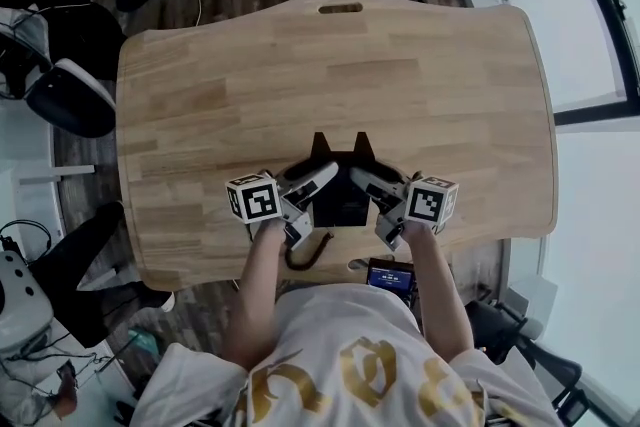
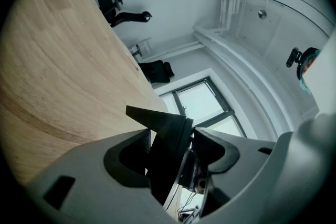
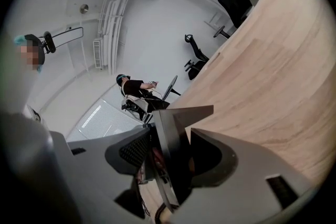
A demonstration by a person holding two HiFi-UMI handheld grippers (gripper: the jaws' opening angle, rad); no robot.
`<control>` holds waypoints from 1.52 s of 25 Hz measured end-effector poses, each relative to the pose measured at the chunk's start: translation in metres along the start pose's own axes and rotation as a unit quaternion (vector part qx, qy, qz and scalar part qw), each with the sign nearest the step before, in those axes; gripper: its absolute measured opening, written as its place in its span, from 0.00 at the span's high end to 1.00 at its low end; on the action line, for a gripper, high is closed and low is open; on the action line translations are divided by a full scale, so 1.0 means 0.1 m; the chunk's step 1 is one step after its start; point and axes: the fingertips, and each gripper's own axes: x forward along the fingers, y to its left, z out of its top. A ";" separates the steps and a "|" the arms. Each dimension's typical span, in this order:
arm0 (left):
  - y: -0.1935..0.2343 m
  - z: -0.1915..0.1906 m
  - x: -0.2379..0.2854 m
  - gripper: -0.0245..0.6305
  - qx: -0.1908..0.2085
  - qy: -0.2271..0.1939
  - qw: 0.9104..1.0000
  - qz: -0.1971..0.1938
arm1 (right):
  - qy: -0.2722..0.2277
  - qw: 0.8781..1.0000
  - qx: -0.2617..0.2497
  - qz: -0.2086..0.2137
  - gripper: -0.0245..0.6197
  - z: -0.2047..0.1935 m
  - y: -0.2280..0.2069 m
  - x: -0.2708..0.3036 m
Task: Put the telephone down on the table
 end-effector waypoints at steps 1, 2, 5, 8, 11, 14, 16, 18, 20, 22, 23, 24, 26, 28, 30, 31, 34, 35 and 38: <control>0.04 0.03 0.04 0.58 -0.003 0.001 1.000 0.001 | 0.002 1.000 0.002 -0.001 0.61 0.04 -0.04 0.02; 0.07 0.07 0.08 0.58 -0.006 0.001 1.000 0.001 | 0.005 1.000 0.003 -0.003 0.61 0.08 -0.09 0.05; 0.16 0.12 0.14 0.58 -0.011 0.000 1.000 0.003 | 0.010 1.000 0.005 -0.007 0.61 0.13 -0.18 0.10; 0.16 0.04 0.08 0.58 -0.009 -0.001 1.000 0.005 | 0.011 1.000 0.006 -0.007 0.61 0.05 -0.15 0.07; 0.19 0.04 0.10 0.58 -0.016 -0.006 1.000 0.004 | 0.014 1.000 0.006 -0.010 0.61 0.06 -0.19 0.08; 0.31 0.07 0.14 0.58 -0.023 -0.012 1.000 0.011 | 0.020 1.000 0.004 -0.014 0.61 0.11 -0.27 0.13; 0.35 0.05 0.13 0.58 -0.030 -0.015 0.999 0.014 | 0.026 1.000 0.004 -0.016 0.61 0.09 -0.31 0.14; 0.38 0.05 0.16 0.58 -0.038 -0.017 0.999 0.015 | 0.034 0.999 0.005 -0.015 0.61 0.10 -0.35 0.16; 0.43 0.08 0.20 0.58 -0.045 -0.022 0.999 0.017 | 0.039 0.999 0.008 -0.015 0.61 0.12 -0.41 0.20; 0.48 0.08 0.21 0.58 -0.052 -0.025 0.998 0.021 | 0.041 0.999 0.012 -0.016 0.61 0.13 -0.46 0.22; 0.49 0.08 0.21 0.58 -0.056 -0.025 0.998 0.022 | 0.041 0.999 0.014 -0.016 0.61 0.12 -0.48 0.23; 0.50 0.08 0.20 0.58 -0.060 -0.026 0.998 0.023 | 0.041 0.999 0.016 -0.016 0.61 0.11 -0.49 0.24; 0.53 0.08 0.19 0.58 -0.068 -0.028 0.997 0.027 | 0.042 0.999 0.019 -0.015 0.61 0.11 -0.50 0.27; 0.55 0.08 0.19 0.58 -0.076 -0.029 0.996 0.033 | 0.044 0.999 0.021 -0.014 0.61 0.11 -0.52 0.29; 0.57 0.09 0.20 0.58 -0.083 -0.028 0.995 0.038 | 0.046 0.999 0.025 -0.015 0.61 0.10 -0.56 0.31; 0.60 0.09 0.20 0.59 -0.085 -0.027 0.995 0.042 | 0.045 0.998 0.028 -0.016 0.61 0.10 -0.58 0.32; 0.64 0.10 0.22 0.59 -0.090 -0.022 0.994 0.052 | 0.037 0.999 0.037 -0.015 0.61 0.11 -0.61 0.35; 0.65 0.10 0.23 0.59 -0.089 -0.019 0.994 0.053 | 0.035 0.999 0.040 -0.013 0.61 0.11 -0.62 0.35; 0.65 0.09 0.26 0.59 -0.084 -0.012 0.995 0.056 | 0.033 0.999 0.041 -0.014 0.61 0.11 -0.68 0.32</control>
